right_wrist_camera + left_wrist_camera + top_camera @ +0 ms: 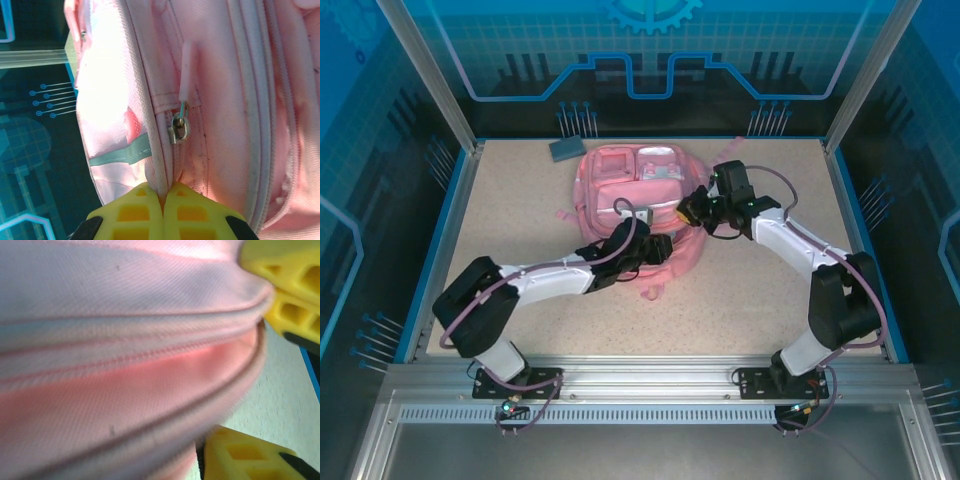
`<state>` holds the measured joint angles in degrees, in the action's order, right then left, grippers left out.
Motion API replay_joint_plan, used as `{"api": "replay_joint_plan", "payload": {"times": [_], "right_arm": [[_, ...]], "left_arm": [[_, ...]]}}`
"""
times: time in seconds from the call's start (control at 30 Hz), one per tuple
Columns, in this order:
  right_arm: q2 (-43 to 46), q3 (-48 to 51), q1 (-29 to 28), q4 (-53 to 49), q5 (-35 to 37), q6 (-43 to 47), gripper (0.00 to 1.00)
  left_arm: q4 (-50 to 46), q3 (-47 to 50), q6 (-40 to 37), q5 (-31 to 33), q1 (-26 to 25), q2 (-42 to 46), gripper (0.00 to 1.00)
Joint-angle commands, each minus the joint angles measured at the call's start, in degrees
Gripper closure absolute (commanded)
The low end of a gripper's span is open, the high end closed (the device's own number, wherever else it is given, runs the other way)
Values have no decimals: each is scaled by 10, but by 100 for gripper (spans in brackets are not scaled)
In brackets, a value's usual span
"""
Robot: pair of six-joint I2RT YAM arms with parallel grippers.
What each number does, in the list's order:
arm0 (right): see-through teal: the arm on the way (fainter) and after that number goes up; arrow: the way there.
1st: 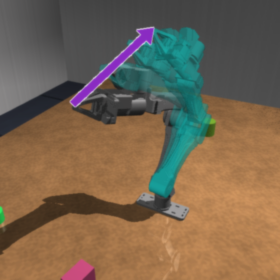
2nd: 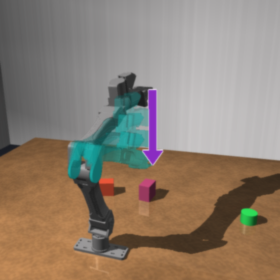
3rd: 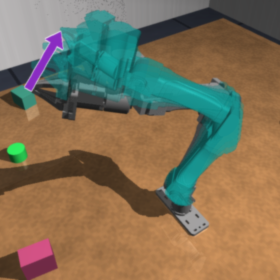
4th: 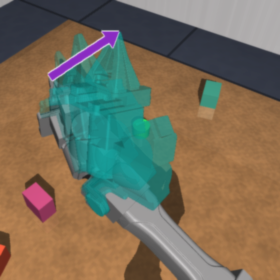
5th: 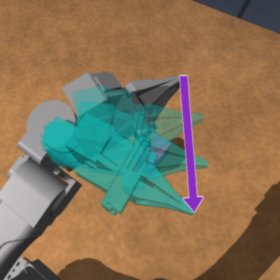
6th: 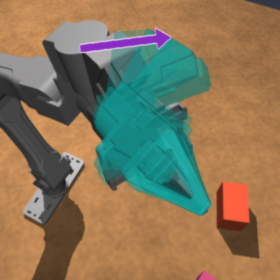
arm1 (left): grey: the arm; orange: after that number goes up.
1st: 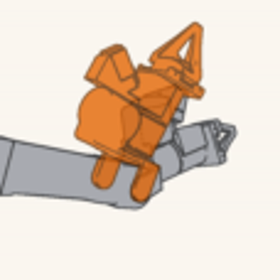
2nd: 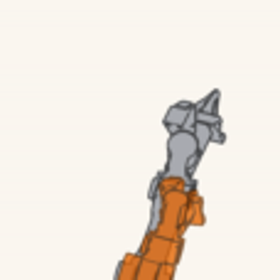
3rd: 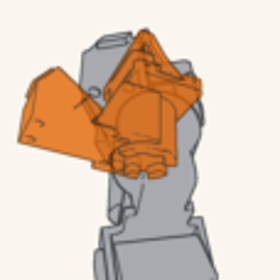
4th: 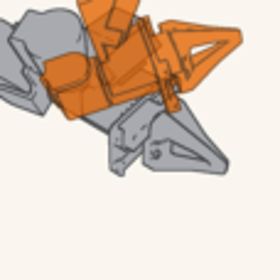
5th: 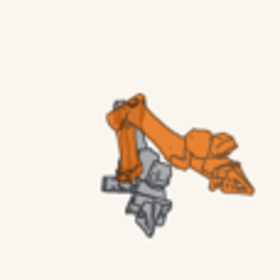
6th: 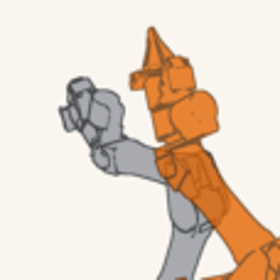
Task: Pack the student bag
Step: Adjust the pencil pouch in the student bag, then rotate the student bag at the top-center of the table.
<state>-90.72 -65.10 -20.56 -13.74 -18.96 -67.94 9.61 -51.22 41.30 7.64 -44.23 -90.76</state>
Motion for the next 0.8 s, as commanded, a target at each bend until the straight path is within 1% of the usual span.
{"api": "replay_joint_plan", "payload": {"times": [0.0,0.03,0.07,0.13,0.23,0.3,0.43,0.5,0.6,0.67,0.77], "right_arm": [[18,12,10,-31,11,26,100],[18,15,15,-34,13,32,100],[18,18,20,-42,20,40,100],[21,27,34,-51,28,52,100],[29,43,65,-61,32,67,100],[42,50,85,-74,40,81,100],[65,41,120,-112,57,127,100],[68,25,136,-136,64,160,100],[58,0,152,-166,67,198,100],[47,-17,158,-180,69,224,100],[30,-37,164,-193,62,253,100]], "left_arm": [[-149,-37,24,-101,9,54,58],[-190,-54,20,-118,3,63,57],[-219,-65,12,-137,0,78,53],[-257,-79,0,-164,-3,104,46],[-306,-97,-23,-153,2,138,38],[-332,-112,-39,-144,21,148,35],[-356,-120,-83,-128,71,151,28],[-359,-121,-122,-116,100,144,23],[-354,-119,-182,-101,135,124,18],[-341,-116,-225,-106,160,106,15],[-308,-102,-297,-134,190,81,10]]}}
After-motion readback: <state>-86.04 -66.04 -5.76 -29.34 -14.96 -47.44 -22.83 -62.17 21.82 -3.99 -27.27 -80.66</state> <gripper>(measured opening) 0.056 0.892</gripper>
